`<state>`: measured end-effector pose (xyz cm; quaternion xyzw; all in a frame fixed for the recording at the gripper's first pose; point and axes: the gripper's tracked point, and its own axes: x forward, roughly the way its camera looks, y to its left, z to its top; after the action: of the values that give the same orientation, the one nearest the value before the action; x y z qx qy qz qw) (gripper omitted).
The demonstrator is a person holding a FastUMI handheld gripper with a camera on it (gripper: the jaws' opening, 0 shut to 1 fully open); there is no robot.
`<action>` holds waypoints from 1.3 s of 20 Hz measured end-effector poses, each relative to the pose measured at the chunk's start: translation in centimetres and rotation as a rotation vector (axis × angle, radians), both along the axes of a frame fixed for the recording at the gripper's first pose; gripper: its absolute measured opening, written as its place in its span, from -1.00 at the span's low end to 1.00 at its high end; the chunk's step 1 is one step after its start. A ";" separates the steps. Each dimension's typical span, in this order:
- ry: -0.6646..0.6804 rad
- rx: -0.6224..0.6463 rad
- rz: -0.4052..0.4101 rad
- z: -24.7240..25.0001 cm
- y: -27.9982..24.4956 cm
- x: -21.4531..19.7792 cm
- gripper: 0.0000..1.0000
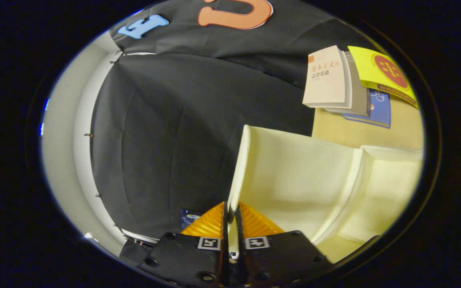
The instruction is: Open the storage box then place both shoes into the box .Put the left shoe in first, then the right shoe, with the right side of both shoes facing outward in a uniform manner.
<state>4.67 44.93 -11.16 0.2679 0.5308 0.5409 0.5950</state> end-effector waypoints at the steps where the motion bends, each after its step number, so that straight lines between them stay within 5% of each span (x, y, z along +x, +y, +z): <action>1: -0.013 -0.014 0.011 0.1 0.9 -0.2 -0.63; 2: -0.027 -0.024 0.018 0.3 1.9 -0.5 -0.63; 4: -0.053 -0.060 0.026 0.1 3.0 -0.8 -0.10; 5: -0.065 -0.075 0.027 -0.2 3.3 -0.9 -0.07; 8: -0.073 -0.137 0.017 -1.5 2.9 -1.1 0.83; 16: -0.068 -0.283 -0.044 -6.1 -7.1 -0.8 0.90; 26: -0.045 -0.404 -0.283 -9.6 -26.3 0.5 0.91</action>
<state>5.15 18.64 -20.75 0.2032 0.5721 0.3410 0.7178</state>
